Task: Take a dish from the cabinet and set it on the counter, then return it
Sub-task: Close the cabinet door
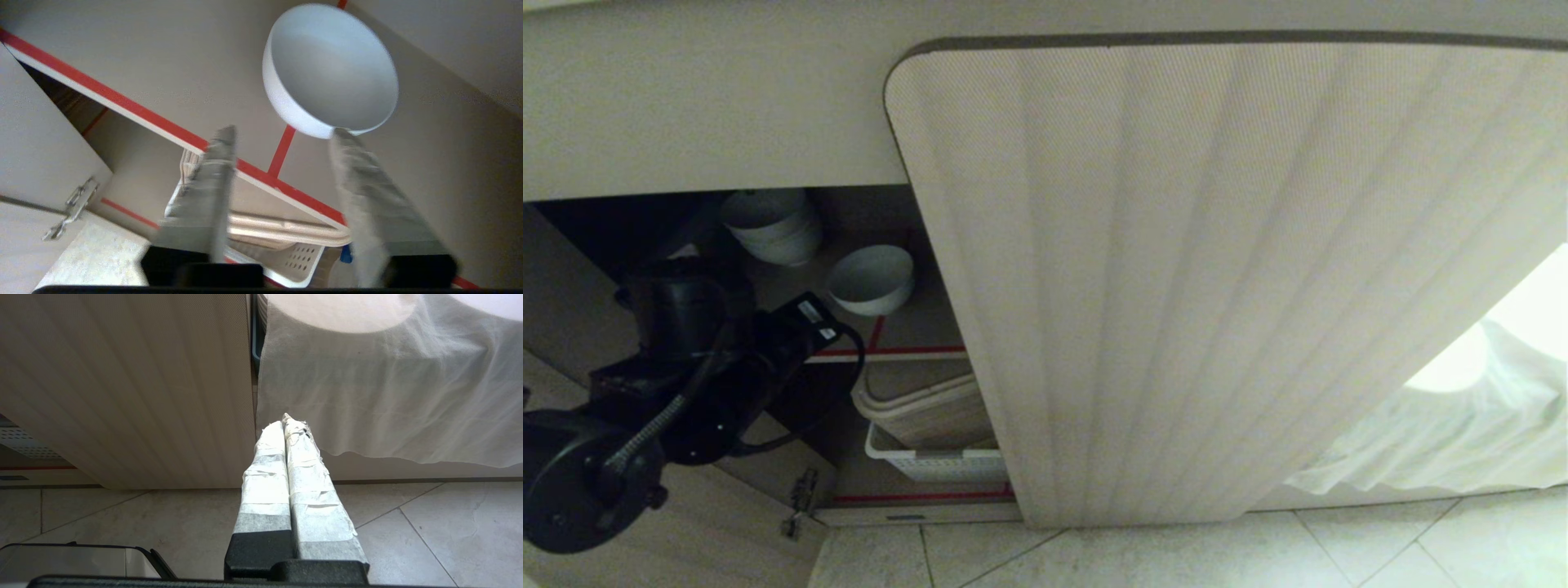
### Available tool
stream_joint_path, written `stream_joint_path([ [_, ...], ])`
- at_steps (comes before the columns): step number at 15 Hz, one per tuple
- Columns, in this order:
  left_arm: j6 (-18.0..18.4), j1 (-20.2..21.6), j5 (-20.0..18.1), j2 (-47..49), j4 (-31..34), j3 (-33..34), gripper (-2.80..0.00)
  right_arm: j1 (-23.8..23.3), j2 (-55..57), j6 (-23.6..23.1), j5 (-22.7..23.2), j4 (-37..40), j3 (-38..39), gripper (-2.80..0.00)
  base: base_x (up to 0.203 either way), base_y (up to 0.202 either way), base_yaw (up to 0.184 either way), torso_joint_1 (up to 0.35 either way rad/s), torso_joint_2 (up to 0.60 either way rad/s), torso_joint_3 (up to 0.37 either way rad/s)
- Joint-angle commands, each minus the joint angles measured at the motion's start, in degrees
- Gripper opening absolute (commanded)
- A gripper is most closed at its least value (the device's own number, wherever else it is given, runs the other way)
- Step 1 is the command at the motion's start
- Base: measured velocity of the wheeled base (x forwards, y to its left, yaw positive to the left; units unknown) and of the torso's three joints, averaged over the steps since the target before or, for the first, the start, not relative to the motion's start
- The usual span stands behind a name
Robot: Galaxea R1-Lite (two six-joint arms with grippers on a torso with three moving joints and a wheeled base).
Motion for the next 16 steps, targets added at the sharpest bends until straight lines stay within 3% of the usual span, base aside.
stream_joint_path([
  [1,-0.08,-0.08,0.22,-1.3,-0.8,1.15,-2.8,0.0,0.0,0.05,0.03,0.0,0.0,-2.8,0.0,0.0,0.0,0.0,0.0,0.0],
  [11,2.14,-0.4,0.05,-9.9,-0.86,11.75,-2.8,0.03,0.0,-0.02,0.01,0.0,0.0,-2.8,0.0,0.0,0.0,0.0,0.0,0.0],
  [16,6.8,-1.98,0.22,-17.92,-0.82,18.98,-2.8,0.0,0.0,-0.02,0.01,0.0,0.0,-2.8,0.0,0.0,0.0,0.0,0.0,0.0],
])
